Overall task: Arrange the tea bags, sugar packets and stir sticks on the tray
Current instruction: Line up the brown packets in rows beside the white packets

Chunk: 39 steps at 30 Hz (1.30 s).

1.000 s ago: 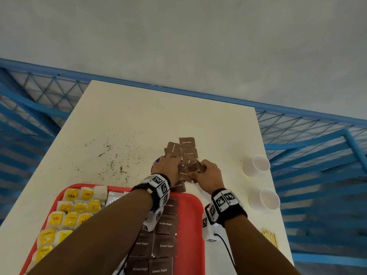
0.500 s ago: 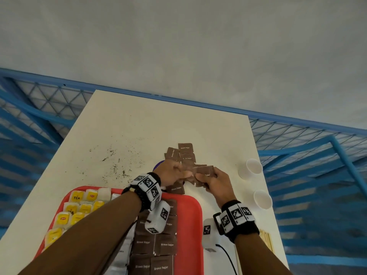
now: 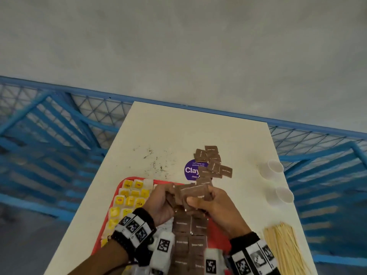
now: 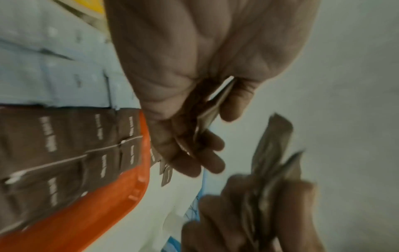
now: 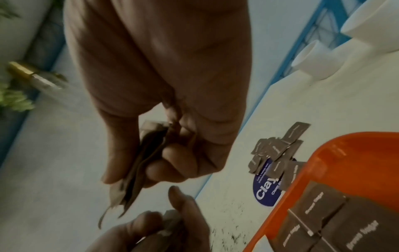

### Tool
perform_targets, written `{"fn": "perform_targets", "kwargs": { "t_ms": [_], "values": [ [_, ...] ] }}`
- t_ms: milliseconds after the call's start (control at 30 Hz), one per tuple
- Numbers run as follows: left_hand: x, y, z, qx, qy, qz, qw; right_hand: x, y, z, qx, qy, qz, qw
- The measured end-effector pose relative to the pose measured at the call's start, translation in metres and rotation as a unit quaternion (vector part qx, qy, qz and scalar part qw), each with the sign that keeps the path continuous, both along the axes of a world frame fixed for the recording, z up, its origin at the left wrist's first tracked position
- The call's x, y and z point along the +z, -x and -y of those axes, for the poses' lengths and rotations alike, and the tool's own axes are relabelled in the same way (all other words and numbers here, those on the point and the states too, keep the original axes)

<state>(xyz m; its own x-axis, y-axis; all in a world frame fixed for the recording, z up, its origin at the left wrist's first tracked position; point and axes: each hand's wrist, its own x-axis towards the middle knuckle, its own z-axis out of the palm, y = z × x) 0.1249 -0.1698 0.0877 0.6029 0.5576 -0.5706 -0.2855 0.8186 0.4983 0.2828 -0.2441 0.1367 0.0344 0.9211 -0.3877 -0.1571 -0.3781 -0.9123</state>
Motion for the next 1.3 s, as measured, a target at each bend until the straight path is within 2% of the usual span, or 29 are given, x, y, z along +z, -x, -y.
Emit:
{"fn": "perform_targets", "kwargs": {
  "t_ms": [133, 200, 300, 433, 567, 700, 767, 867, 900, 1000, 1067, 1133, 1233, 1300],
  "values": [
    [0.006, 0.026, 0.031, 0.032, 0.082, 0.031, 0.996, -0.001, 0.038, 0.012, 0.05, -0.026, 0.101, 0.993],
    [-0.001, 0.042, 0.04, 0.017, 0.111, 0.066, 0.991, -0.007, 0.053, 0.018, 0.091, -0.026, 0.145, 0.985],
    [-0.002, 0.059, 0.05, -0.028, 0.111, 0.104, 0.988, -0.016, 0.07, 0.024, 0.105, -0.037, 0.289, 0.951],
    [-0.008, 0.068, 0.06, -0.051, 0.094, 0.108, 0.988, -0.014, 0.082, 0.033, 0.101, -0.052, 0.426, 0.897],
    [-0.004, 0.071, 0.062, -0.083, 0.088, 0.1, 0.988, -0.007, 0.087, 0.041, 0.123, -0.065, 0.482, 0.865],
    [-0.001, 0.076, 0.057, -0.114, 0.072, 0.104, 0.985, -0.008, 0.082, 0.05, 0.153, -0.097, 0.482, 0.857],
    [-0.004, 0.076, 0.055, -0.11, 0.083, 0.104, 0.985, -0.012, 0.08, 0.052, 0.178, -0.077, 0.493, 0.848],
    [-0.009, 0.074, 0.056, -0.111, 0.075, 0.097, 0.986, -0.016, 0.076, 0.051, 0.18, -0.065, 0.486, 0.853],
    [-0.01, 0.073, 0.056, -0.114, 0.069, 0.095, 0.987, -0.016, 0.073, 0.051, 0.178, -0.072, 0.469, 0.862],
    [-0.003, 0.066, 0.051, -0.102, 0.046, 0.071, 0.991, -0.008, 0.056, 0.05, 0.129, -0.077, 0.36, 0.921],
    [0.007, 0.06, 0.046, -0.102, -0.007, 0.02, 0.995, -0.001, 0.038, 0.047, 0.075, -0.07, 0.324, 0.941],
    [0.018, 0.054, 0.041, -0.126, -0.082, -0.02, 0.988, 0.005, 0.022, 0.043, 0.04, -0.065, 0.321, 0.944],
    [0.028, 0.046, 0.039, -0.186, -0.198, -0.083, 0.959, 0.006, 0.01, 0.04, 0.009, -0.058, 0.301, 0.952],
    [0.027, 0.041, 0.04, -0.197, -0.251, -0.117, 0.94, 0.005, 0.005, 0.041, -0.025, -0.049, 0.263, 0.963]
  ]
}}
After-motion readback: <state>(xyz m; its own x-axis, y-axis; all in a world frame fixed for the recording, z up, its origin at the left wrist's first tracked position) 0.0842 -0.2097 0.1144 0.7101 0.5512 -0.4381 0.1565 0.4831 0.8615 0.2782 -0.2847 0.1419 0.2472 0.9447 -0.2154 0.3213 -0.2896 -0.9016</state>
